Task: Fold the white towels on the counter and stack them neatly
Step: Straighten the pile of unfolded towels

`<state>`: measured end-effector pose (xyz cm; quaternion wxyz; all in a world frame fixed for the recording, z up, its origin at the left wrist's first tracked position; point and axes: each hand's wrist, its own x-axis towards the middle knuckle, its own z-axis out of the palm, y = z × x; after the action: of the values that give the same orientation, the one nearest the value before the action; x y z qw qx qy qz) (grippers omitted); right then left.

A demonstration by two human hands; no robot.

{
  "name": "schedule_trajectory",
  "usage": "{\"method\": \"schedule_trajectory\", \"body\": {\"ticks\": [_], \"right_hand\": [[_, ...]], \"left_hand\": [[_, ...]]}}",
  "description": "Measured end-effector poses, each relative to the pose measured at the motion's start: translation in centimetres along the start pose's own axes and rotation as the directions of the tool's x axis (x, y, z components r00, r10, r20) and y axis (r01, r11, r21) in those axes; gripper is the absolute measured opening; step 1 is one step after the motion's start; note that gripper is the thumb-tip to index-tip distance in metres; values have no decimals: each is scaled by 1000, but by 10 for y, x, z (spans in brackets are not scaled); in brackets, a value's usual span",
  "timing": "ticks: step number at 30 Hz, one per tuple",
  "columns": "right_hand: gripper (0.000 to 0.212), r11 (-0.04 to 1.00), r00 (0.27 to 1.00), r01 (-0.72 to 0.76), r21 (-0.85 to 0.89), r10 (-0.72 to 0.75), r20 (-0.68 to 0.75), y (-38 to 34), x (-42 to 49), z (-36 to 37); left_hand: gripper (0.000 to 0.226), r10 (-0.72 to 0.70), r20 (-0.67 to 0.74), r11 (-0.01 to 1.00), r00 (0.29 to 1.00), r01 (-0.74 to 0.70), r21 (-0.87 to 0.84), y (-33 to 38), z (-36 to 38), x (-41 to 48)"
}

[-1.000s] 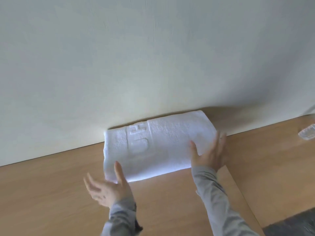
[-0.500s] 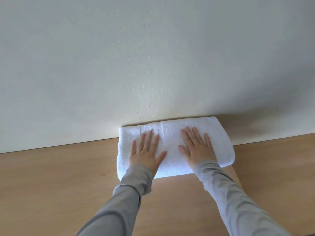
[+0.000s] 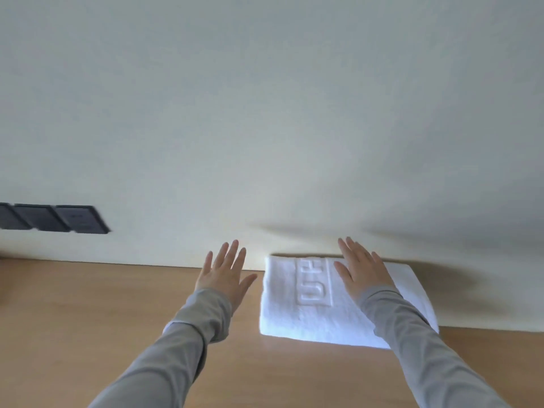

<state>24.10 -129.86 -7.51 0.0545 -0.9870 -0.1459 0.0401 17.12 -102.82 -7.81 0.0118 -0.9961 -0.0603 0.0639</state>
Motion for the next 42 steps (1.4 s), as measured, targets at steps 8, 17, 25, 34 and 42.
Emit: {"method": "schedule_trajectory", "body": {"ticks": [8, 17, 25, 34, 42], "right_hand": [[55, 963, 944, 266, -43, -270, -191, -195, 5, -82], [56, 825, 793, 563, -56, -557, -247, -465, -65, -107], [56, 675, 637, 733, -84, -725, -260, -672, -136, -93], [57, 633, 614, 771, -71, -768, -182, -800, -130, -58], [56, 660, 653, 751, 11, -740, -164, -899, -56, -17]], "left_hand": [[65, -209, -248, 977, 946, 213, -10, -149, -88, -79], [65, -489, -363, 868, 793, 483, -115, -361, -115, -258], [64, -706, -356, 694, 612, 698, -175, -525, -96, -420], [63, -779, -321, 620, 538, 737, -269, -638, -64, -462], [62, -803, -259, 594, 537, 758, -269, -747, -44, -426]]}}
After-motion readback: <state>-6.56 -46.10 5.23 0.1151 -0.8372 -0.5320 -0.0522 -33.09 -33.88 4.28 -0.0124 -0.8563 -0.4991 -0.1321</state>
